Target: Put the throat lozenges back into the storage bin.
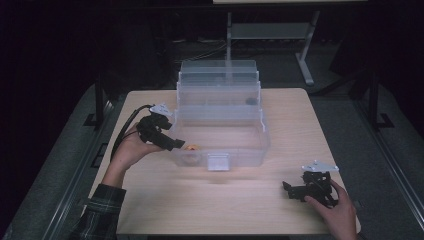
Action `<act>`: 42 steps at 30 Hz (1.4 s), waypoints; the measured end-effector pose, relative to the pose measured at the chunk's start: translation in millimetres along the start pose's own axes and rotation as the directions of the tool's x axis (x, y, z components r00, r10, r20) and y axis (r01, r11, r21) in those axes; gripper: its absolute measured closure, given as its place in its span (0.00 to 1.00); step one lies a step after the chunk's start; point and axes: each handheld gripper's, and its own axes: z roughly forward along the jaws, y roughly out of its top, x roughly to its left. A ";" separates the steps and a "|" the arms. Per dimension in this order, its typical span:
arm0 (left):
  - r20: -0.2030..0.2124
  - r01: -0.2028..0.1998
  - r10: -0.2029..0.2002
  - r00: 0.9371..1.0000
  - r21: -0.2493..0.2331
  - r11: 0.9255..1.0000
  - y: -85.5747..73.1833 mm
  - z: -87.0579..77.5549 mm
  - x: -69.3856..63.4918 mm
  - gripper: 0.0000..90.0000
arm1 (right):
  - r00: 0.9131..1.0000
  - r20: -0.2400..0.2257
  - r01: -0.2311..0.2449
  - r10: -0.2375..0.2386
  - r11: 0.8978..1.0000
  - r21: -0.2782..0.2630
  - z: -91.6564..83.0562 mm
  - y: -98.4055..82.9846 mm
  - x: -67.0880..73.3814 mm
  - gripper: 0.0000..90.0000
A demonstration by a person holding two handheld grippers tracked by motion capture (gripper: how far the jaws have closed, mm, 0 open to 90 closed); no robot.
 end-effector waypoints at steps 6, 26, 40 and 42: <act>-0.015 0.021 -0.021 1.000 -0.003 1.000 -10.7 -5.7 -0.1 0.14 | 1.000 0.000 0.000 0.000 1.000 0.000 0.0 0.0 0.0 0.00; -0.051 0.048 -0.050 0.997 -0.027 0.998 -44.9 -21.5 -4.3 0.14 | 1.000 -0.003 -0.001 0.001 1.000 0.000 -0.1 0.0 0.1 0.00; -0.078 0.055 -0.059 0.995 -0.045 0.997 -72.3 -24.9 -8.9 0.14 | 1.000 0.000 0.000 0.000 1.000 0.000 0.0 0.0 0.0 0.00; -0.083 0.060 -0.064 0.994 -0.049 0.997 -75.7 -24.6 -10.3 0.14 | 1.000 0.000 0.000 0.000 1.000 0.000 0.0 0.0 0.0 0.00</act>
